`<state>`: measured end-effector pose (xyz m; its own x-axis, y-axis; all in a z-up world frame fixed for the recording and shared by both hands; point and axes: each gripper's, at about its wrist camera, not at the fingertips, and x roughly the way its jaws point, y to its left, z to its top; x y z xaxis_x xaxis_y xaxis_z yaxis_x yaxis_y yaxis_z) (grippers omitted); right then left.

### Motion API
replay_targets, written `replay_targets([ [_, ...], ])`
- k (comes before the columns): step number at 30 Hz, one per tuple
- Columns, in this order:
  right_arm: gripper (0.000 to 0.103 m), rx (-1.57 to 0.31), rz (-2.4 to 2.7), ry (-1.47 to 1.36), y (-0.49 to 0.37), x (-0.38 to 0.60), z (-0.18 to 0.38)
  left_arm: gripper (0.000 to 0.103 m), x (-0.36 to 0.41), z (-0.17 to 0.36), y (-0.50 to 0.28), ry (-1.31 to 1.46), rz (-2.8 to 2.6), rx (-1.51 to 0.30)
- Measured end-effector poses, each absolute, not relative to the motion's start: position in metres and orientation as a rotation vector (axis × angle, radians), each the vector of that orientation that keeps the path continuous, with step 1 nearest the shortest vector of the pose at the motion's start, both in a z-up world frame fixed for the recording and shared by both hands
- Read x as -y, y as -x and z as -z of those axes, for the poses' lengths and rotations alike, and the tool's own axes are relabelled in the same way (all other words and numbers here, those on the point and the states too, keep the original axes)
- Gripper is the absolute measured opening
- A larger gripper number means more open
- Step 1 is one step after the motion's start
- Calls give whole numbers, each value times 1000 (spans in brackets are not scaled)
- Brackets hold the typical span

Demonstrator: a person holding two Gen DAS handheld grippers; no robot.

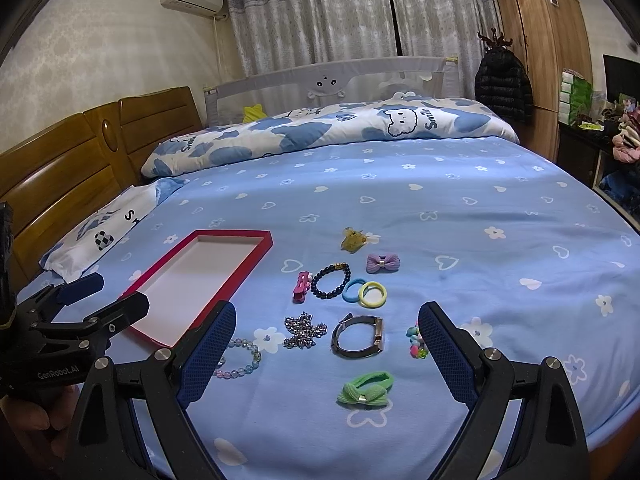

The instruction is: Organize jewelry

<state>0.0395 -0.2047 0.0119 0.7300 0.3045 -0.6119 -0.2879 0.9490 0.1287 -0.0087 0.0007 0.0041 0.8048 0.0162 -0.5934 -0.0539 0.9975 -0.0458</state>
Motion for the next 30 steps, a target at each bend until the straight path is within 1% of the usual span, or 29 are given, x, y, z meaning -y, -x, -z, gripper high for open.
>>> replay_targets([
  [19, 94, -689, -330, -38, -36, 196, -9, 101, -1, -1, -1, 77, -25, -666],
  [30, 94, -735, -315, -75, -47, 192, 6, 101, -3, 4, -30, 88, 4, -721],
])
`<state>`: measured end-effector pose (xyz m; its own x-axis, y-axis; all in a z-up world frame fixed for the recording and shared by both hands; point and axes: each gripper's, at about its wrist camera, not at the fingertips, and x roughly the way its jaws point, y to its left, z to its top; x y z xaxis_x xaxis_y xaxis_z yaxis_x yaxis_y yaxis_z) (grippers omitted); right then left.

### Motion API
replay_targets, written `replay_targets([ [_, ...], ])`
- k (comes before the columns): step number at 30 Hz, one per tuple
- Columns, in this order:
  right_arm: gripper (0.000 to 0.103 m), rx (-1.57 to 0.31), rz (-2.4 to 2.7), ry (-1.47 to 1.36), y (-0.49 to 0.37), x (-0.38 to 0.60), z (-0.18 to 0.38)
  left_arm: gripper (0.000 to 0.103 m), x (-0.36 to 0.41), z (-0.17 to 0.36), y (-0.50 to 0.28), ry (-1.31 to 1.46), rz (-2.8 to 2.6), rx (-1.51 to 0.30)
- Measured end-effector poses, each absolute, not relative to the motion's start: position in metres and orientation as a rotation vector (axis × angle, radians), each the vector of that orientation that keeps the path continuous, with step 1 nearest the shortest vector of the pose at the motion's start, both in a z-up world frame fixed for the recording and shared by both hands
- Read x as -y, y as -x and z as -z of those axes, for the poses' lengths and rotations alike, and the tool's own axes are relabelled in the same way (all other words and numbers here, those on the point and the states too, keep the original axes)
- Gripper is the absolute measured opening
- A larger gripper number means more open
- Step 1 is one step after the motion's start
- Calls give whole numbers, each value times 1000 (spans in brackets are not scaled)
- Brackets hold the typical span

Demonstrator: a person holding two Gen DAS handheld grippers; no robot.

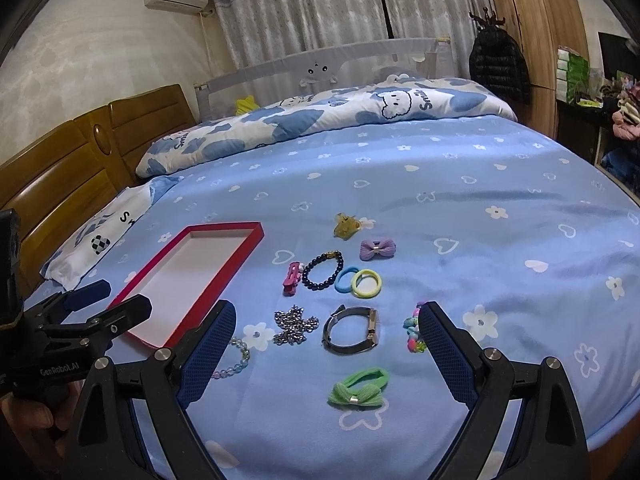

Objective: Organize jewelry
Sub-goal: 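Grasp the purple bow hair tie with the right tool while the left tool grasps the pink hair clip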

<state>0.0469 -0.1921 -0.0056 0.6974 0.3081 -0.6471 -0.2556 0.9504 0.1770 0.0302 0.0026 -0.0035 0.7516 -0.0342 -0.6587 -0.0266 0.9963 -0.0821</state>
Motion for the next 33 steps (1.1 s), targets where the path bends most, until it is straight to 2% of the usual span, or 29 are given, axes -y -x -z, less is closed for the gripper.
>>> replay_targets([
  [19, 92, -839, -309, -153, -120, 232, 31, 95, 5, 20, -117, 83, 63, -837],
  [24, 83, -881, -314, -163, -150, 233, 41, 92, 11, 31, -146, 76, 81, -888],
  [30, 69, -971, -314, -177, -189, 234, 63, 82, 15, 52, -183, 96, 99, -978],
  [33, 66, -1017, -311, -183, -208, 232, 76, 80, 14, 64, -202, 102, 100, -1012],
])
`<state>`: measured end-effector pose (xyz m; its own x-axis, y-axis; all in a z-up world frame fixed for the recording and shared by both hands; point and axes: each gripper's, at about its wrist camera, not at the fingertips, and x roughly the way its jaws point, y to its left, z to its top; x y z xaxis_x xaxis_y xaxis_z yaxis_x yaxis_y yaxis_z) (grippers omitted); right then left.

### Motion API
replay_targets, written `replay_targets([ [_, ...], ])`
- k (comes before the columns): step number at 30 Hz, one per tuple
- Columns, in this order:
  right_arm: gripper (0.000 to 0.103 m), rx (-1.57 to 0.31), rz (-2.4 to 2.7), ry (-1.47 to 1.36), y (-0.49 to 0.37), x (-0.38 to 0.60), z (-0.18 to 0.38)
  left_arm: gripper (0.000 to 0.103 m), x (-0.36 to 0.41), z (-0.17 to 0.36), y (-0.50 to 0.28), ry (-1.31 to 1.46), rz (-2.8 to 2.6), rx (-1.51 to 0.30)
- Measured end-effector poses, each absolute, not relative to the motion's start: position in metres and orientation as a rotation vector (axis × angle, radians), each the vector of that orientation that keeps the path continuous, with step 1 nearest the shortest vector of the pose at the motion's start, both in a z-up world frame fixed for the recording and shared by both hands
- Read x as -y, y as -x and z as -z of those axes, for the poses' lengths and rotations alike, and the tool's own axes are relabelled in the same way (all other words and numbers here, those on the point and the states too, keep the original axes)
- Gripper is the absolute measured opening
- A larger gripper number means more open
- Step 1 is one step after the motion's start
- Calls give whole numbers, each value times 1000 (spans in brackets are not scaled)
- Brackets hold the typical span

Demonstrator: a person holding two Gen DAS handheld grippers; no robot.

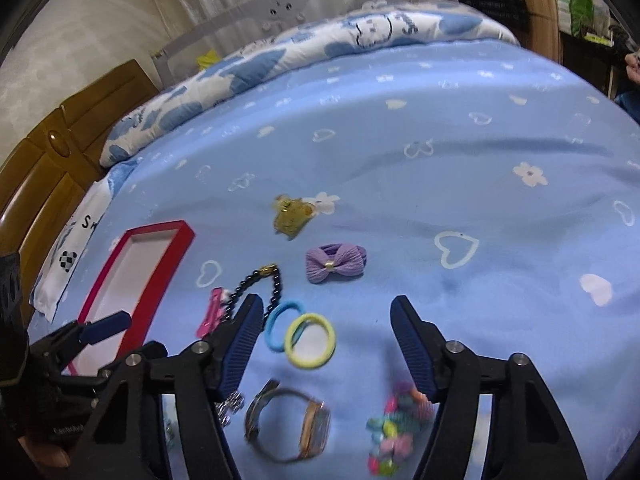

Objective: Organize jewelry
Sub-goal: 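Grasp the purple bow hair tie with the right tool while the left tool grasps the pink hair clip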

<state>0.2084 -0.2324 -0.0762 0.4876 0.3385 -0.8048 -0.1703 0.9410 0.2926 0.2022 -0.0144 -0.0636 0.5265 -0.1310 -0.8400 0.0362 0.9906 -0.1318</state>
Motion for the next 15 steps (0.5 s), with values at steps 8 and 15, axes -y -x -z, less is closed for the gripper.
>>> replay_targets([
  [8, 63, -1089, -320, -199, -247, 229, 101, 64, 13, 94, -243, 97, 102, -1087],
  [15, 49, -1142, -319, -183, -264, 221, 120, 48, 16, 108, -262, 89, 93, -1102],
])
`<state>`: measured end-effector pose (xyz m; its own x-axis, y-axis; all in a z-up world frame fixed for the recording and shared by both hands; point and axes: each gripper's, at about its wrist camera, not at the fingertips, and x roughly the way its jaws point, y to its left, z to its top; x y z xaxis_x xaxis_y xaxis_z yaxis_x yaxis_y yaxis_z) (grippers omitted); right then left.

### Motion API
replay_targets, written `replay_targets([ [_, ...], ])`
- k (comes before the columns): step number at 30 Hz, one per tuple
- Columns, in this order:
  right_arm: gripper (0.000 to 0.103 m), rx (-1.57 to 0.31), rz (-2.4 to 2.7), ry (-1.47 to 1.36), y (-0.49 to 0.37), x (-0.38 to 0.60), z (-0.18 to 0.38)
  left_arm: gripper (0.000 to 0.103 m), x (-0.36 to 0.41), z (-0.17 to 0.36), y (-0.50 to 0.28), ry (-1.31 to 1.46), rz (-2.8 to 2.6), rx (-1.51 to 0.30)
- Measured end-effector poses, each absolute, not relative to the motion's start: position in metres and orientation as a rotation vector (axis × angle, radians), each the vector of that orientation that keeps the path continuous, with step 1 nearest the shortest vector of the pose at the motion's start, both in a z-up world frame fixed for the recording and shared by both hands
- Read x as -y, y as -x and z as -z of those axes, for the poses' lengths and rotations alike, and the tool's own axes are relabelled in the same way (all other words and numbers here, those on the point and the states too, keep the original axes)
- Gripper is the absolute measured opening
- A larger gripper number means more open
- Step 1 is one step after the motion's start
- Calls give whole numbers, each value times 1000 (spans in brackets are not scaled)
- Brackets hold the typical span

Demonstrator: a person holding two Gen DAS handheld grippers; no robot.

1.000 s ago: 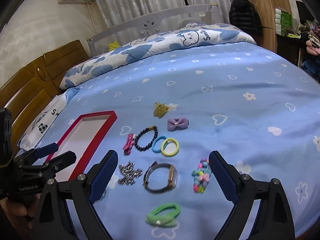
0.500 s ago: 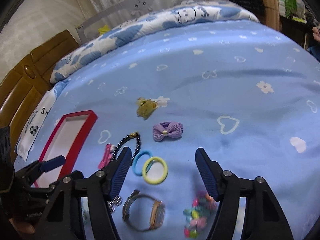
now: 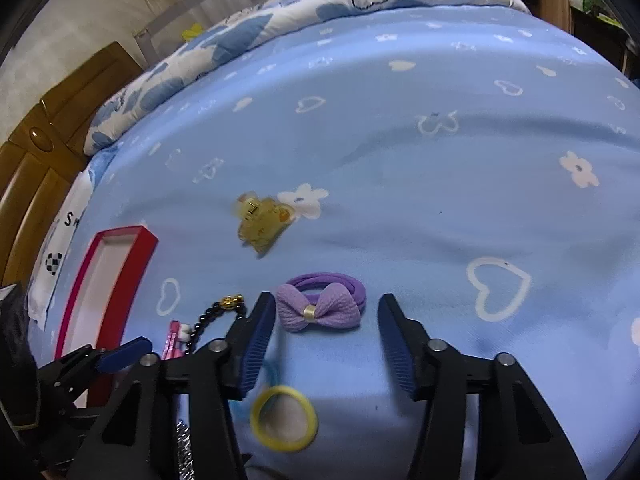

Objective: Organize jewelry
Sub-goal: 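Grasp the purple bow hair tie with the right tool while the left tool grasps the pink hair clip, then carry both items into the red tray and open both tools to release them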

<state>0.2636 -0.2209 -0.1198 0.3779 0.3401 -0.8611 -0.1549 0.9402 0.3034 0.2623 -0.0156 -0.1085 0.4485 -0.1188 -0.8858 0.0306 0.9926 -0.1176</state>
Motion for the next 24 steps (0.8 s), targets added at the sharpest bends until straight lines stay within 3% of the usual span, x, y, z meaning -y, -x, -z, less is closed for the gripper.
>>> replay_targets([
  [4, 37, -1142, -318, -178, -267, 219, 125, 22, 14, 111, -264, 103, 110, -1099],
  [5, 28, -1138, -322, -179, -267, 219, 124, 18, 13, 111, -265, 112, 116, -1098],
  [6, 22, -1136, -327, -185, -267, 220, 124, 18, 12, 111, -264, 121, 121, -1095],
  [12, 12, -1108, -348, -224, -258, 219, 115, 17, 1, 99, -253, 163, 141, -1056],
  [24, 12, -1050, -478, -251, -236, 176, 76, 17, -49, 56, -211, 221, 93, -959],
])
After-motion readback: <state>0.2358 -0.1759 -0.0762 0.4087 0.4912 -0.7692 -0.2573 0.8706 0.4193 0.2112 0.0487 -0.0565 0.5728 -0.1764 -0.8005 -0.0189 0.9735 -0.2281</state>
